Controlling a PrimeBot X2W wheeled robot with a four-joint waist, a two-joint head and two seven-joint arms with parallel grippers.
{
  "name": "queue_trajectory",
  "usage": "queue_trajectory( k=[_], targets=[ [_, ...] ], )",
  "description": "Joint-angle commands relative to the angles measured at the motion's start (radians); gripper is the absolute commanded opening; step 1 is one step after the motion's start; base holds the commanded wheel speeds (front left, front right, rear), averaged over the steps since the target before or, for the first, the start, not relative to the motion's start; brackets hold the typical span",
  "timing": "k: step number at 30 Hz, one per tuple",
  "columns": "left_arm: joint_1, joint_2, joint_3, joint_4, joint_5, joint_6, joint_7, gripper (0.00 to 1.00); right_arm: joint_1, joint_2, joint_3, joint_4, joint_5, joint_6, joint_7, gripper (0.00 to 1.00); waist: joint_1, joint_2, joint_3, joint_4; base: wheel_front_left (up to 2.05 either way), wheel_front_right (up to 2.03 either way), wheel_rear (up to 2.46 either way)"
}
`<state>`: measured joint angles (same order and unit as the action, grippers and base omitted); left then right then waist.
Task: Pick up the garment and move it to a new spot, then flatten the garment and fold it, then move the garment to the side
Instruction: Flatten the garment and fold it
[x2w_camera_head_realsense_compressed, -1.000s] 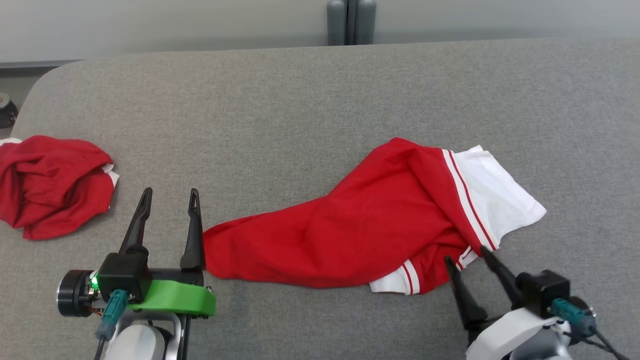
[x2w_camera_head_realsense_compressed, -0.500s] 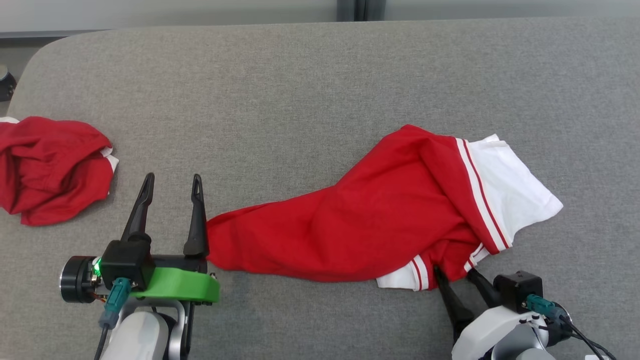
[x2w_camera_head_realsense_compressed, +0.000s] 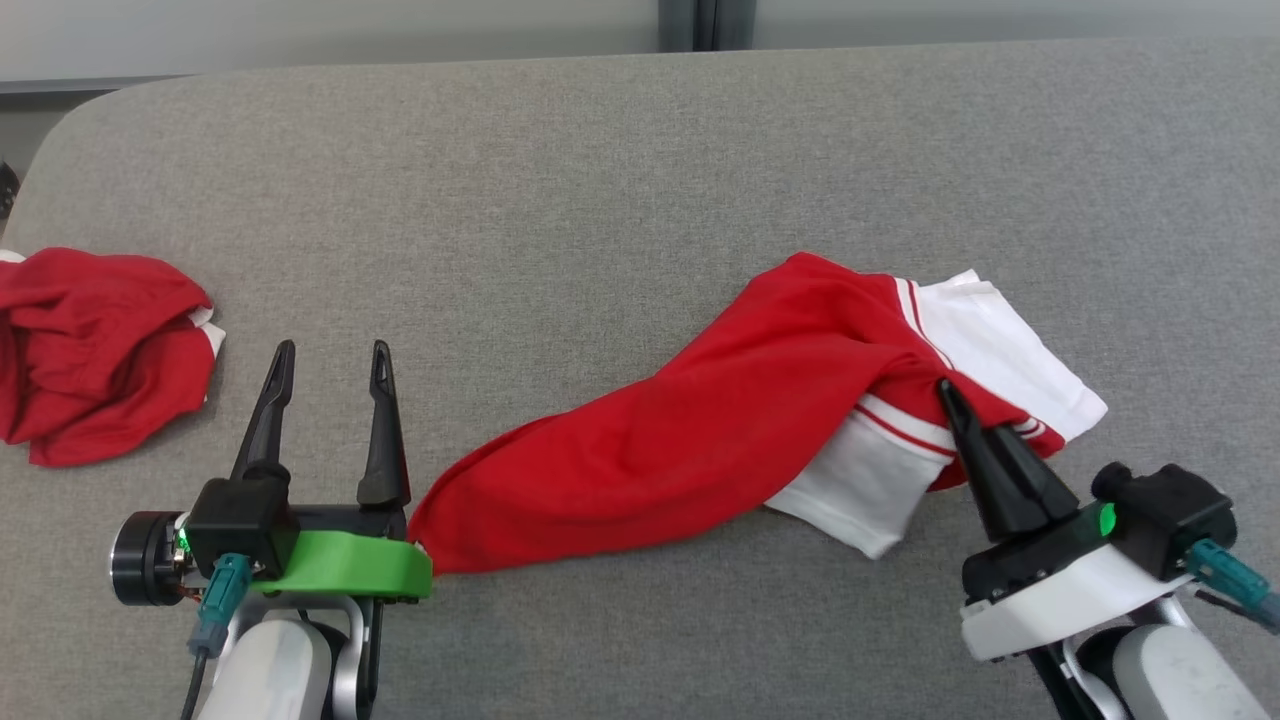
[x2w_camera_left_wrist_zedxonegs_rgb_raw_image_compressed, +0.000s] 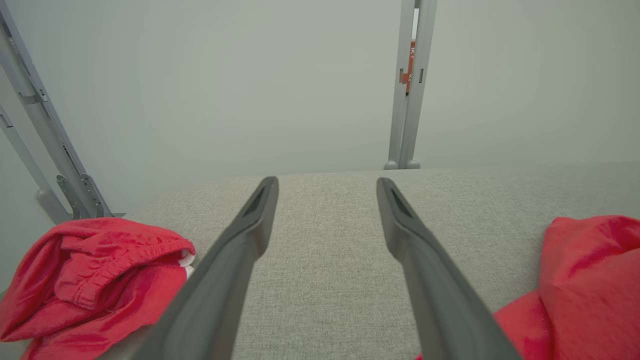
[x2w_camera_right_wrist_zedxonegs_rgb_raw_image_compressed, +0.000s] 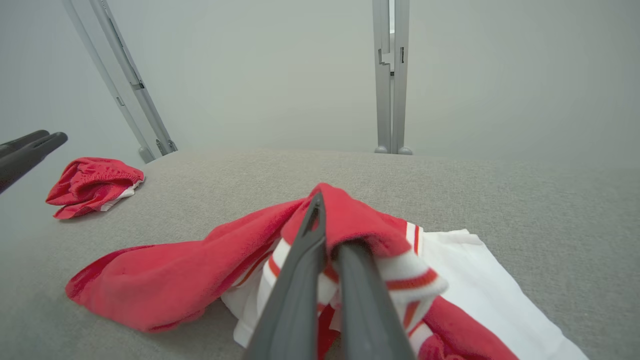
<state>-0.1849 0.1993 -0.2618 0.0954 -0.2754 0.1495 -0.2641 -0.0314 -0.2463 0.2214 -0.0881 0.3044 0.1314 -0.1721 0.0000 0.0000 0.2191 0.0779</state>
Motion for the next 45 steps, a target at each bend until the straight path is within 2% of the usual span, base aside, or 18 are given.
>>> queue_trajectory(
  k=[1,7,14,22,28,29,30,31,38,45],
  targets=[
    [0.009,-0.006,0.005,-0.003,0.01,-0.006,0.0,1.0,-0.018,-0.016,-0.015,-0.038,-0.005,-0.001,0.013,0.0,0.0,0.0,-0.005,-0.004,0.0,0.0,0.0],
    [0.009,-0.022,0.014,-0.004,0.021,-0.016,0.0,1.0,-0.059,-0.052,-0.1,-0.129,-0.009,-0.001,0.065,0.0,0.0,0.0,-0.006,-0.003,0.0,0.0,0.0],
    [-0.016,-0.044,0.02,-0.005,0.034,-0.033,0.0,1.0,-0.131,-0.088,-0.162,-0.076,0.005,-0.001,0.092,0.0,0.0,0.0,0.026,0.026,0.0,0.0,0.0],
    [-0.056,-0.073,0.023,-0.012,0.063,-0.054,0.0,1.0,-0.27,-0.145,-0.17,0.119,0.069,-0.001,0.087,0.0,0.0,0.0,0.113,0.057,0.0,0.0,0.0],
    [-0.088,-0.091,0.025,-0.004,0.08,-0.072,0.0,1.0,-0.394,-0.181,-0.139,0.34,0.11,-0.001,0.049,0.0,0.0,0.0,0.154,0.069,0.0,0.0,0.0],
    [-0.09,-0.092,0.026,-0.002,0.083,-0.076,0.0,1.0,-0.406,-0.182,-0.134,0.372,0.115,-0.001,0.045,0.18,0.0,0.0,0.155,0.068,0.0,0.0,0.0],
    [-0.093,-0.094,0.028,0.001,0.086,-0.079,0.0,1.0,-0.419,-0.189,-0.126,0.403,0.118,-0.001,0.03,0.71,0.0,0.0,0.156,0.067,0.0,0.0,0.0],
    [-0.094,-0.097,0.029,0.003,0.089,-0.08,0.0,1.0,-0.429,-0.189,-0.12,0.428,0.128,-0.002,0.02,1.0,0.0,0.0,0.155,0.066,0.0,0.0,0.0],
    [-0.067,-0.099,0.052,0.022,0.103,-0.091,0.0,1.0,-0.372,-0.18,-0.09,0.53,0.159,-0.001,-0.055,1.0,0.0,0.0,0.108,0.039,0.0,0.0,0.0],
    [-0.021,-0.09,0.084,0.028,0.109,-0.093,0.0,1.0,-0.243,-0.128,-0.183,0.41,0.097,-0.001,-0.092,1.0,0.0,0.0,0.045,0.002,0.0,0.0,0.0]
  ],
)
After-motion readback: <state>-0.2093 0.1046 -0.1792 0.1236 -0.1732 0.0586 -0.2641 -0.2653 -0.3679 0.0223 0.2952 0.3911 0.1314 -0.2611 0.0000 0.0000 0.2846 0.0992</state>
